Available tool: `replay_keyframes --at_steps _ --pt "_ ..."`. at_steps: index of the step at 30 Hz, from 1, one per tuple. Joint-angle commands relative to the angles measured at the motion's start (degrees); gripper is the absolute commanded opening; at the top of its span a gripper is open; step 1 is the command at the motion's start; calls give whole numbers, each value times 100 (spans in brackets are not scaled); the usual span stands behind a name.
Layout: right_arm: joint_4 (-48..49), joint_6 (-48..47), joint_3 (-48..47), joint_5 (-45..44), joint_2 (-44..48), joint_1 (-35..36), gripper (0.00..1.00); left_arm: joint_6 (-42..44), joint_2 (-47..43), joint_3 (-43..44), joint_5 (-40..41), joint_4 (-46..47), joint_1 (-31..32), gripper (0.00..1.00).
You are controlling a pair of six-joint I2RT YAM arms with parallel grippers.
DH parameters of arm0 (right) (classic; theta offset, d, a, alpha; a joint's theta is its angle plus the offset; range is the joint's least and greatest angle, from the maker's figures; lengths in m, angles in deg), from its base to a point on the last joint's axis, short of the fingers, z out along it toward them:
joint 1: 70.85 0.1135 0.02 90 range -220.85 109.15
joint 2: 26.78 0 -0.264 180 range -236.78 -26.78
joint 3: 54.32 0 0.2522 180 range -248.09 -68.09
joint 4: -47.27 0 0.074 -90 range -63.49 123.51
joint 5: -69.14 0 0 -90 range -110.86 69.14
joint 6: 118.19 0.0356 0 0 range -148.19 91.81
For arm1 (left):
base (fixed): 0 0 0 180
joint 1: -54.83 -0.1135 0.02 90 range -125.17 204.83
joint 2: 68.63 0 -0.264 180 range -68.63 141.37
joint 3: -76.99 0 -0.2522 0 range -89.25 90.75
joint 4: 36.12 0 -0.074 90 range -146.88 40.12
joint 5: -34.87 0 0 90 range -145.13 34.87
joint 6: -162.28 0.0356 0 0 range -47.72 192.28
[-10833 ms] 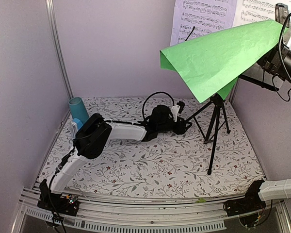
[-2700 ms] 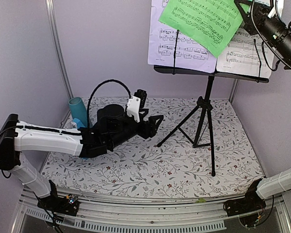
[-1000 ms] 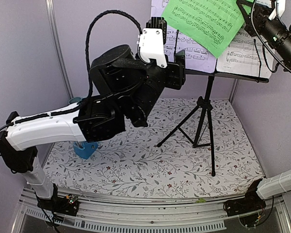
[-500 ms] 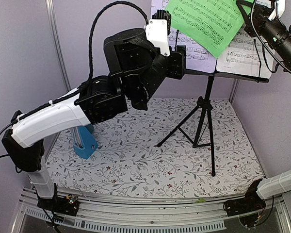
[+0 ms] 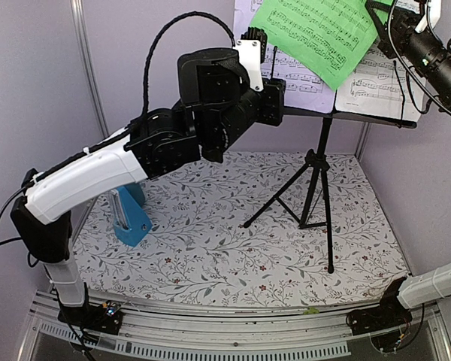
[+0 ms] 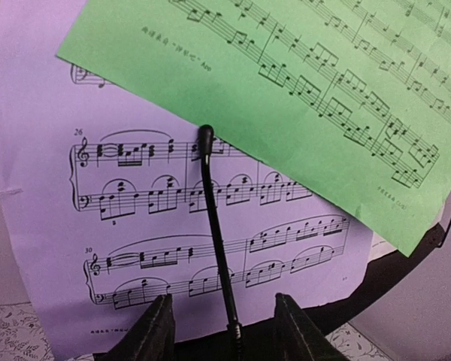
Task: Set up the instrument practice props
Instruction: Pick up the music stand locking hook from the music stand.
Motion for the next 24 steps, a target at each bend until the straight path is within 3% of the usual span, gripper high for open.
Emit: replay_keyframes --at_steps 1,9,24 --pt "-21 29 12 43 42 -19 0 -120 79 147 -196 -113 -118 44" --pt "-72 -74 -23 42 33 -19 0 -101 94 152 -327 -107 -208 32" --pt "-126 -361 -23 4 -25 -30 0 -14 124 130 -541 -30 -288 19"
